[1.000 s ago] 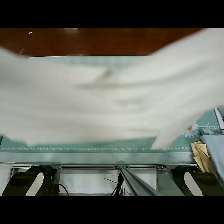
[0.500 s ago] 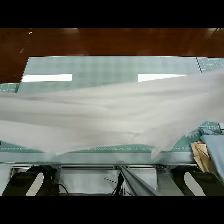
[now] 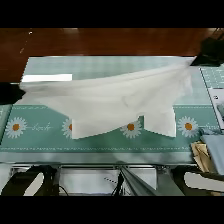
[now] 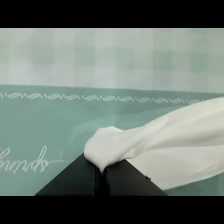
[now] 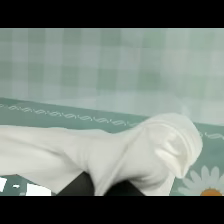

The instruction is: Fold the shirts.

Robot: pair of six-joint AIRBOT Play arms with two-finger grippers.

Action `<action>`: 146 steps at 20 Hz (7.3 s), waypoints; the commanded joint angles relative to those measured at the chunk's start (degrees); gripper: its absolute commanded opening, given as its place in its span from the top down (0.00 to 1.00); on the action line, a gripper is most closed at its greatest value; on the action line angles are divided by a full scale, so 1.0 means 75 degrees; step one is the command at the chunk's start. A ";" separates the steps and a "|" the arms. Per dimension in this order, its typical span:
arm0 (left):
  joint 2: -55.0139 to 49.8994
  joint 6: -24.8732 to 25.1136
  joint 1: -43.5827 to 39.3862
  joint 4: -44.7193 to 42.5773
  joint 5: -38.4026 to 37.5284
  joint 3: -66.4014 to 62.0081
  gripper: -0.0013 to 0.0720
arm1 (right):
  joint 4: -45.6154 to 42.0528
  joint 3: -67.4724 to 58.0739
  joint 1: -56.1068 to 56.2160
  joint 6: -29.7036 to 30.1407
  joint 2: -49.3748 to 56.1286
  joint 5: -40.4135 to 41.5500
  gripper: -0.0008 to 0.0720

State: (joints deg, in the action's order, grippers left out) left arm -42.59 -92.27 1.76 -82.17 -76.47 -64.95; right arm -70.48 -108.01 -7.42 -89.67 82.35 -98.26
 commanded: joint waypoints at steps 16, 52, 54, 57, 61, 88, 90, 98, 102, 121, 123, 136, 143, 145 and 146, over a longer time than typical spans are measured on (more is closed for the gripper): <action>-0.5732 0.0003 0.0003 0.2142 0.3010 0.0420 0.85 | -0.0023 -0.0009 0.0064 -0.0166 0.3888 0.3410 0.92; -0.5266 0.2655 -0.0181 0.6933 0.3031 0.4237 0.95 | -0.0128 0.2119 -0.2911 0.1306 0.1037 0.1443 0.30; -0.5266 0.2926 -0.0181 0.6930 0.2751 0.4237 0.95 | -0.0367 0.2515 -0.2990 0.1294 0.1037 0.1416 0.30; -0.5266 0.3080 -0.0181 0.6933 0.2553 0.4237 0.95 | 0.0554 0.3695 -0.3144 0.1580 0.1037 0.1445 0.18; -0.5266 0.3308 -0.0181 0.6936 0.2358 0.4237 0.95 | 0.1105 0.4948 -0.3130 0.2011 0.1037 0.2570 0.16; 0.0256 0.3666 0.0898 0.6129 0.3520 -0.3174 0.95 | 0.1766 0.2084 -0.1236 0.2028 -0.5059 0.6997 0.94; 0.0833 0.3203 0.0898 0.4820 0.3835 -0.4001 0.95 | 0.1151 0.1699 -0.1241 0.1606 -0.5829 0.6991 0.95; 0.2130 0.0731 0.0909 0.1644 0.0294 -0.4543 0.95 | -0.0982 0.1443 -0.1241 -0.0009 -0.7114 0.3926 0.95; 0.2025 -0.0067 0.0909 0.1495 -0.1478 -0.4538 0.95 | -0.1084 0.1443 -0.1241 0.0006 -0.6910 0.2002 0.95; -0.5056 0.1026 0.0822 0.1807 0.1766 -0.1760 0.95 | 0.0525 0.1466 -0.1172 0.0504 0.0915 0.3920 0.95; -0.5782 0.1241 0.0682 0.2349 0.2550 -0.2049 0.95 | 0.0522 0.1463 -0.0956 0.0606 0.1341 0.4669 0.95; -0.7606 0.1498 0.0117 0.2707 0.5508 -0.2413 0.95 | -0.0452 0.1466 -0.0219 0.0038 0.3112 0.6787 0.95; -0.7583 0.1504 0.0315 0.2699 0.3879 -0.2617 0.95 | -0.0635 0.1457 -0.0242 -0.0047 0.2824 0.5015 0.95; -0.7589 0.1504 0.0417 0.2687 0.2503 -0.2736 0.95 | -0.0833 0.1457 -0.0236 -0.0079 0.2629 0.4083 0.95; -0.7595 0.1504 0.0449 0.2675 0.2005 -0.2745 0.95 | -0.0860 0.1457 -0.0236 -0.0210 0.2608 0.3582 0.95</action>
State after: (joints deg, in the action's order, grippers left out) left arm -99.55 -81.01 4.29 -62.08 -48.25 -84.66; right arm -75.48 -97.03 -9.23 -89.84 103.15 -60.80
